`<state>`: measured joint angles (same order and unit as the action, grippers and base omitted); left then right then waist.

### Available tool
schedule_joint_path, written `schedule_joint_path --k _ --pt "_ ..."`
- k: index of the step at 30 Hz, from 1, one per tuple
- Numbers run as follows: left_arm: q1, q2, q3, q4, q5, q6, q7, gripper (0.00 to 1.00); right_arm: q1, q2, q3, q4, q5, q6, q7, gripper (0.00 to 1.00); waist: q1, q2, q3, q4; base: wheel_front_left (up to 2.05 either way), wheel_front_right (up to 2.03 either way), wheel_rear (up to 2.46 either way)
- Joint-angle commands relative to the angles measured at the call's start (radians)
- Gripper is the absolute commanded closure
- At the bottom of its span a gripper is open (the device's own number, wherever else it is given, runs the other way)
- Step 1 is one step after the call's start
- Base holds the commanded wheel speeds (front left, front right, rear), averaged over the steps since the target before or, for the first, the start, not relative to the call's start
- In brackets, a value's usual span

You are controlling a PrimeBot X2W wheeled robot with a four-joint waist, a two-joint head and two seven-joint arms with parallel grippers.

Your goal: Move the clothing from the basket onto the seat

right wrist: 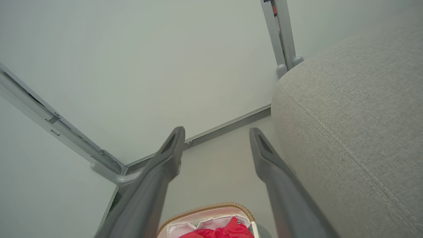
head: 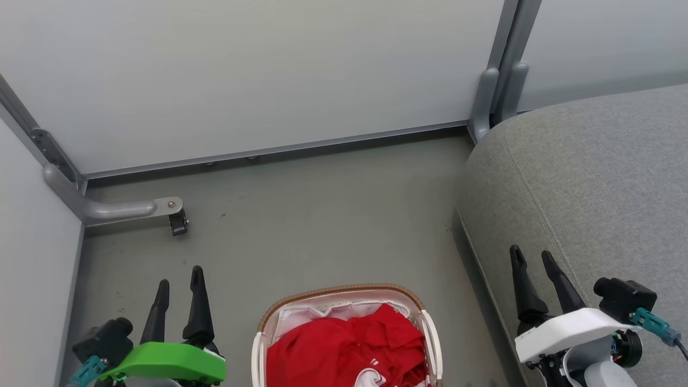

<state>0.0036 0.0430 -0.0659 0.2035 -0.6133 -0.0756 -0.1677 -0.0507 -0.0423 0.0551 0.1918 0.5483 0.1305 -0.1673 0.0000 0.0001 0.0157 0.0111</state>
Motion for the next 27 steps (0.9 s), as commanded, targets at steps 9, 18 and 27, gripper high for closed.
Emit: schedule_joint_path --k 9,18,27 --pt "0.006 0.009 -0.015 0.010 0.087 0.005 -0.028 0.00 -0.002 -0.007 0.010 0.006 -0.107 0.000 -0.029 0.00 0.0000 -0.0001 0.005 0.002 0.00 0.00 0.00" --pt "0.006 0.009 -0.027 0.040 0.149 0.007 -0.047 0.00 -0.003 -0.008 0.016 0.010 -0.184 0.000 -0.049 0.00 0.0000 -0.0001 0.007 0.005 0.00 0.00 0.00" --pt "0.008 0.010 -0.034 0.058 0.205 0.009 -0.064 0.00 -0.001 -0.009 0.024 0.008 -0.249 0.000 -0.066 0.00 0.0000 -0.0001 0.008 0.006 0.00 0.00 0.00"
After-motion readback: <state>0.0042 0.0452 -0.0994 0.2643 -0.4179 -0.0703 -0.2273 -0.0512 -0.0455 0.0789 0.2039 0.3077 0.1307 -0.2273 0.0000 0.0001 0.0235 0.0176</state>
